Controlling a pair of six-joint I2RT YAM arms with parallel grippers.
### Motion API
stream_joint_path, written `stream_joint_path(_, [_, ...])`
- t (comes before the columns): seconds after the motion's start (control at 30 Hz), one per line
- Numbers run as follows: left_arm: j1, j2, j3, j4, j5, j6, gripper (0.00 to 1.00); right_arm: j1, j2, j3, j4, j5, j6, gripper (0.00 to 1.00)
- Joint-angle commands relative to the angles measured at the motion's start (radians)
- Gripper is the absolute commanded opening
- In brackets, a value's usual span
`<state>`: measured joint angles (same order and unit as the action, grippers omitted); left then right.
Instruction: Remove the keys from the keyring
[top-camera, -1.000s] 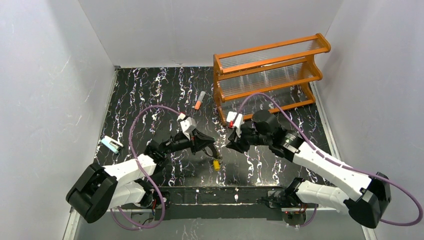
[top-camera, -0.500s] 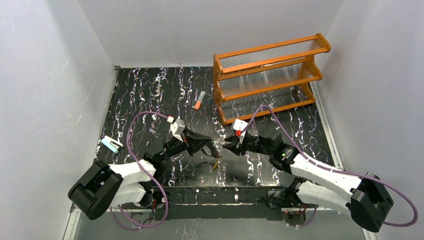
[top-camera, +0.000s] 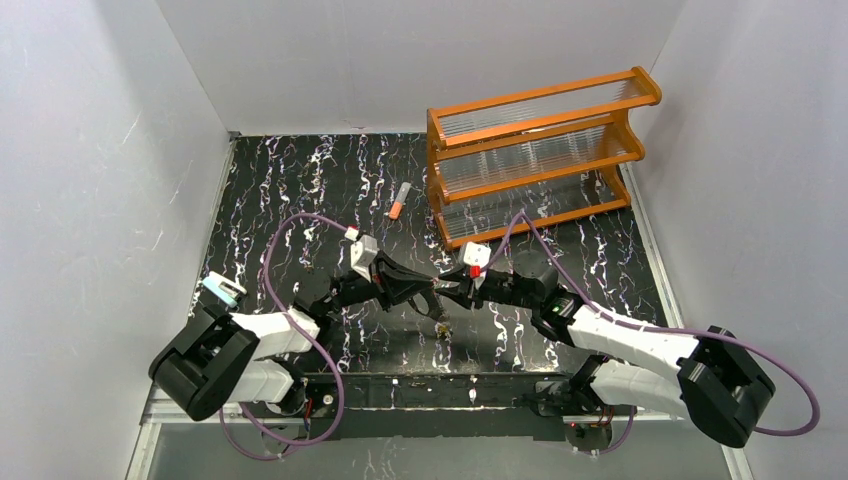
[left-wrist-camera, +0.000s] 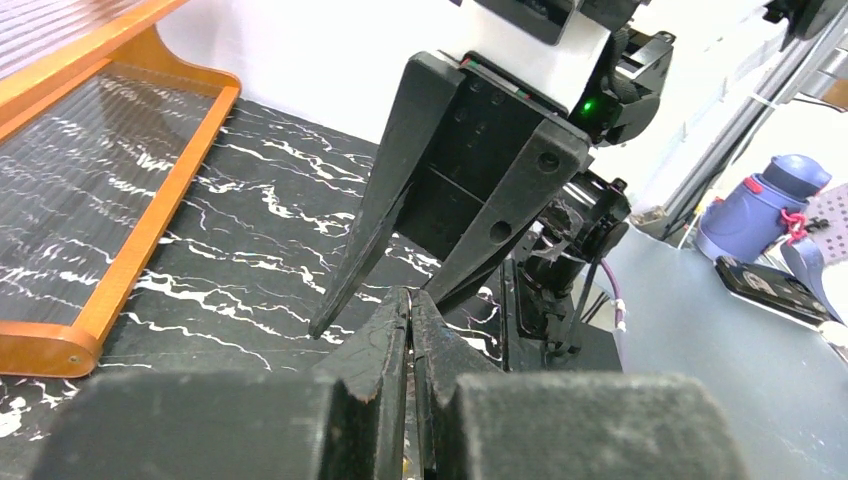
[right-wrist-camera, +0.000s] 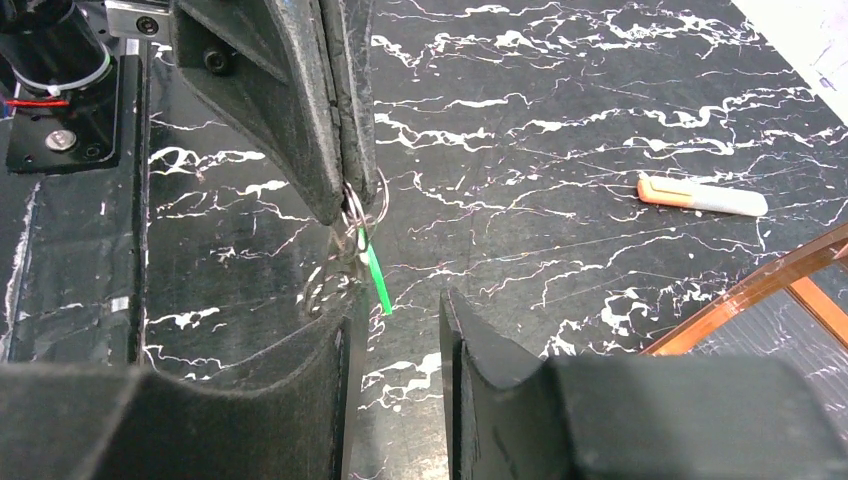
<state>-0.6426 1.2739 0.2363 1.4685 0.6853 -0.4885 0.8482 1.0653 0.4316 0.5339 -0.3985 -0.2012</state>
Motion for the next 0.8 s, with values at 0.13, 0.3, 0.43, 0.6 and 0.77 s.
stream_joint_path(0.13, [0.003,0.054,0.074,0.084,0.109,-0.014,0.0,-0.001,0.013,-0.032,0.183,-0.083,-0.01,0.4])
stream_joint_path(0.3, [0.004,0.078,0.08,0.091,0.089,-0.007,0.0,0.0,0.007,-0.05,0.26,-0.13,0.039,0.4])
stream_joint_path(0.43, [0.003,0.082,0.067,0.093,0.051,0.001,0.0,-0.001,-0.001,-0.058,0.284,-0.151,0.06,0.4])
stream_joint_path(0.6, [0.003,0.077,0.056,0.095,0.021,0.01,0.0,0.0,-0.008,-0.064,0.285,-0.161,0.07,0.41])
stream_joint_path(0.77, [0.003,0.074,0.053,0.094,0.032,0.01,0.0,-0.001,-0.035,-0.068,0.285,-0.143,0.074,0.4])
